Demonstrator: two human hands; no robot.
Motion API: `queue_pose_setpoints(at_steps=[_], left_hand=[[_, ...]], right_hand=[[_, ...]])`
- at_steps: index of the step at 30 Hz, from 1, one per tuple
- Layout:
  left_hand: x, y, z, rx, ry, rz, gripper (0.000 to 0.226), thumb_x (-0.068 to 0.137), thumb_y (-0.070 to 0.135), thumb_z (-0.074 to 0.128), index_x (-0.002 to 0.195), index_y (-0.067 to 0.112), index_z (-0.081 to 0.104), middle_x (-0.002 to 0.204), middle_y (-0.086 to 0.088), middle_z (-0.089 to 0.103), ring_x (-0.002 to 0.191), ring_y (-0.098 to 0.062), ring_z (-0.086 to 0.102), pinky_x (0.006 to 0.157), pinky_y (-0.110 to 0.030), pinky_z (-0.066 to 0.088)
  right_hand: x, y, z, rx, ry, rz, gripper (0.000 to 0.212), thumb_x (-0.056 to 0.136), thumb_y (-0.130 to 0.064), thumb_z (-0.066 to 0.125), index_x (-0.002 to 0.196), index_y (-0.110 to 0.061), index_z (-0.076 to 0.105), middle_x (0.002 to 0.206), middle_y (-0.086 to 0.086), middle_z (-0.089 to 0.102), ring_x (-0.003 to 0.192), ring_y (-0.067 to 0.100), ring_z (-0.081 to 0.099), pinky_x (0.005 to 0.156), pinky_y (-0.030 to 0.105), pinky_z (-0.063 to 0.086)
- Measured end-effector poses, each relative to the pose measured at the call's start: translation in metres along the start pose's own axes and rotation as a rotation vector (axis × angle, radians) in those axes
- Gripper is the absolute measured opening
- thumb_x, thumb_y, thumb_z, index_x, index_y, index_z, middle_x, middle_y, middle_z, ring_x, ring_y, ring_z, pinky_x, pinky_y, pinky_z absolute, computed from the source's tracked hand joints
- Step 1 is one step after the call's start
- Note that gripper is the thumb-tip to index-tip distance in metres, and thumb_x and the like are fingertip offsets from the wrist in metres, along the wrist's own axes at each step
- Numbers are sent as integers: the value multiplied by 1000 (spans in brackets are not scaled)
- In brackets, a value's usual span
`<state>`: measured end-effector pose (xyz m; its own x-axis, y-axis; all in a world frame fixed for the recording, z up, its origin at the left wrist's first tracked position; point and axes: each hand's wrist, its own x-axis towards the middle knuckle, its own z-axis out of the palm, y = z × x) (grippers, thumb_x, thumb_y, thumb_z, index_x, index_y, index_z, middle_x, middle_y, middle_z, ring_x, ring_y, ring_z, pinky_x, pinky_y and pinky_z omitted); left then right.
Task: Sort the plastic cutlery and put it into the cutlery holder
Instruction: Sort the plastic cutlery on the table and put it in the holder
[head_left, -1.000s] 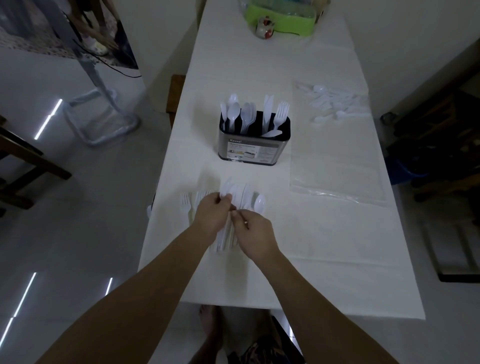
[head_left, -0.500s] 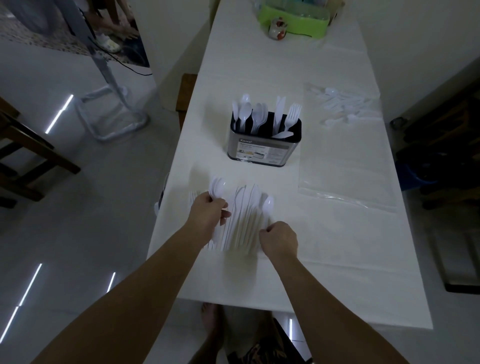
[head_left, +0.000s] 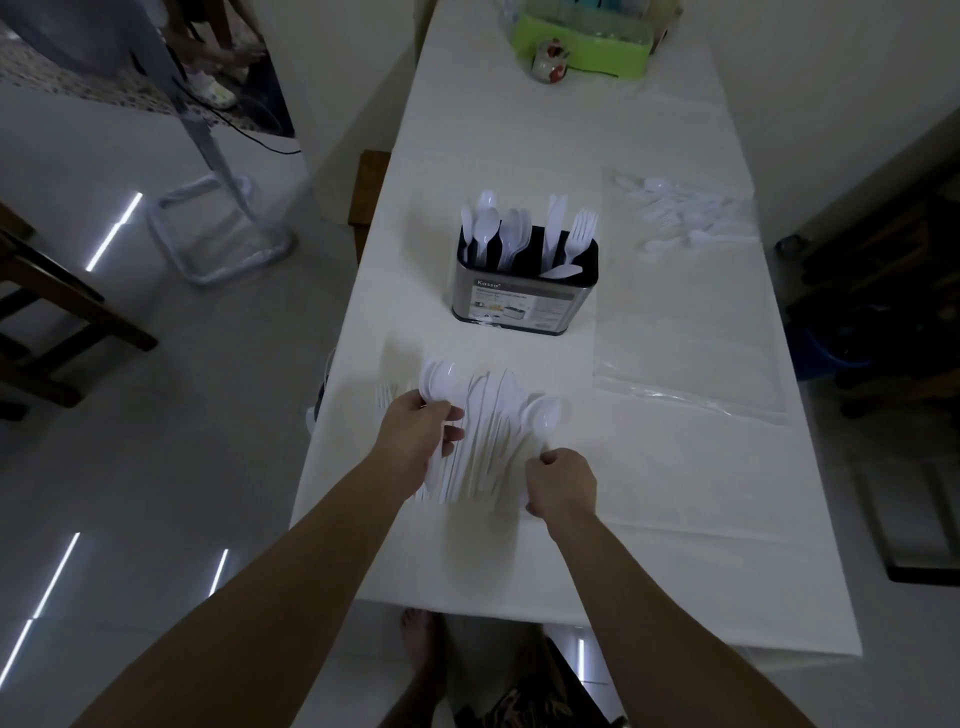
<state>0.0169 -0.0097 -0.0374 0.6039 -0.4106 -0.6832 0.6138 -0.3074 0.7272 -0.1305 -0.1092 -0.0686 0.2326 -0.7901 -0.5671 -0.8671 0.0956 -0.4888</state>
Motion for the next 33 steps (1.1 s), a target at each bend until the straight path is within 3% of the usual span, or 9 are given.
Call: queue_pose_setpoints(at_steps=[4,6,8,10,15,22,27,30,33], left_hand=[[0,-2,0,4,3,4,15,96,8,53,107,8,63,92,-10,69,69,-20,63,66,-33,52],[0,-3,0,10,8,8,13,97,9,53,106,9,63,92,-10,69,69,-20,64,66,-33,52],[0,-5,-1,16,12,13,13,97,9,53,105,8,63,91,-10,69,69,-20,63,66,-33,51],[-1,-7,-3,26,14,16,15,97,10,53,107,7,63,92,-10,69,71,-20,64,66,-33,51],[-2,-9,-4,26,8,13,16,96,10,53,109,8,63,94,-10,69,74,-21,64,67,-33,51],[-6,-8,-2,0,-4,11,14,97,9,52,104,10,64,93,-10,69,71,-21,63,69,-34,51],[-6,-13,1,35,9,6,16,96,15,52,99,4,64,84,-10,66,61,-18,55,57,-30,48],[-8,-15,2,35,29,47,33,93,36,62,91,3,63,75,-8,61,57,-17,51,50,-28,43],[-11,-15,-7,98,59,137,35,88,35,70,98,2,67,76,-9,68,65,-21,65,56,-29,49]], right_hand=[[1,-1,8,-36,9,-18,28,83,-34,56,67,-12,62,61,1,65,59,23,69,56,26,53],[2,-3,11,-43,15,-16,40,82,-51,59,77,-12,67,68,2,69,60,20,68,51,23,46],[4,-7,12,-47,22,1,44,79,-56,62,82,-13,68,73,3,70,62,20,66,47,20,37],[6,-10,12,-78,21,8,36,79,-48,65,84,-12,68,74,3,70,62,20,66,46,19,36],[11,-10,14,-126,3,7,23,80,-29,57,79,-11,71,69,6,70,62,26,70,58,29,57],[5,-11,1,-80,-7,-29,23,82,-20,55,60,-13,58,56,2,58,53,22,60,46,21,37],[-22,-32,1,-82,33,-279,30,88,-20,51,60,-20,42,57,-5,48,50,10,45,45,22,29],[-40,-48,12,-99,-40,-454,28,90,-23,52,62,-24,47,60,-7,52,54,7,48,49,16,31],[-55,-59,27,-130,-93,-550,20,93,-24,50,76,-21,58,67,-9,58,58,5,51,51,14,32]])
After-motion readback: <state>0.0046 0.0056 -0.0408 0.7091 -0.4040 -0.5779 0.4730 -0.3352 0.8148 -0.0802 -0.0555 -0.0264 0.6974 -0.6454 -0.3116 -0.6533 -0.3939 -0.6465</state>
